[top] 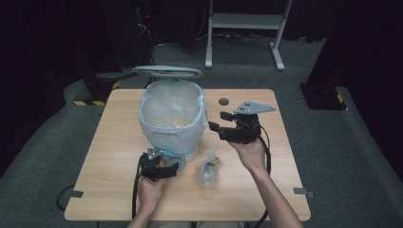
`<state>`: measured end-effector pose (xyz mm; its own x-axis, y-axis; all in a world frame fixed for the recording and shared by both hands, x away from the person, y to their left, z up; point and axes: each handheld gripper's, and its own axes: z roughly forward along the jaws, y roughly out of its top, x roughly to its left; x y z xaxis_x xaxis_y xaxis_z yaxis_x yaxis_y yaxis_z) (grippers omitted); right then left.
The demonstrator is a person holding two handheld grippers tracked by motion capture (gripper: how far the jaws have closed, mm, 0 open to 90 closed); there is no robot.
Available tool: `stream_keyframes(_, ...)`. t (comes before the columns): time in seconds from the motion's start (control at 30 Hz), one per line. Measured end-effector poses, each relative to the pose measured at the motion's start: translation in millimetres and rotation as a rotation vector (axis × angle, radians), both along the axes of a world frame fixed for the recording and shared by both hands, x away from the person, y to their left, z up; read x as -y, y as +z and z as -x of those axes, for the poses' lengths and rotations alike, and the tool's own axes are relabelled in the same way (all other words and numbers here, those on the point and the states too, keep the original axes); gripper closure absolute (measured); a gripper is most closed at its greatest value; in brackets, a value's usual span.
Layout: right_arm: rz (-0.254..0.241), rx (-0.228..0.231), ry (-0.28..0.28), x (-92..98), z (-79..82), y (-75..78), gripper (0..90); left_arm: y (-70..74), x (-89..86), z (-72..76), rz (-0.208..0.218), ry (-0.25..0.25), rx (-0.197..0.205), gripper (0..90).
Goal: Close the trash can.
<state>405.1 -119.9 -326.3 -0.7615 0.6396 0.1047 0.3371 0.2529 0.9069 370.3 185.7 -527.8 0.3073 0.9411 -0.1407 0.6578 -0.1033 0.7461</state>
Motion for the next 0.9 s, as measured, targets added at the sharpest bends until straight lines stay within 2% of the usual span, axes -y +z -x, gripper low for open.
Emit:
stream_keyframes(0.17,0.003,-0.017,0.003,2.4,6.4,-7.9,40.8,0.0,-0.1,0.0,0.001,0.0,0.0,3.6)
stream_keyframes(0.3,0.0,-0.011,0.0,4.3,13.9,-12.3,40.7,0.0,0.1,-0.1,-0.003,0.0,-0.001,3.5)
stream_keyframes(0.43,-0.037,-0.019,-0.002,9.6,23.0,-20.5,40.6,0.1,0.3,-0.1,-0.006,0.0,-0.002,3.5)
stream_keyframes(0.6,-0.027,-0.02,-0.005,11.1,32.5,-28.9,40.4,0.0,0.2,0.0,-0.002,0.0,-0.001,3.5)
stream_keyframes(0.9,-0.036,-0.016,-0.008,15.5,46.3,-38.1,39.8,0.0,0.1,-0.2,-0.004,-0.002,0.0,3.6)
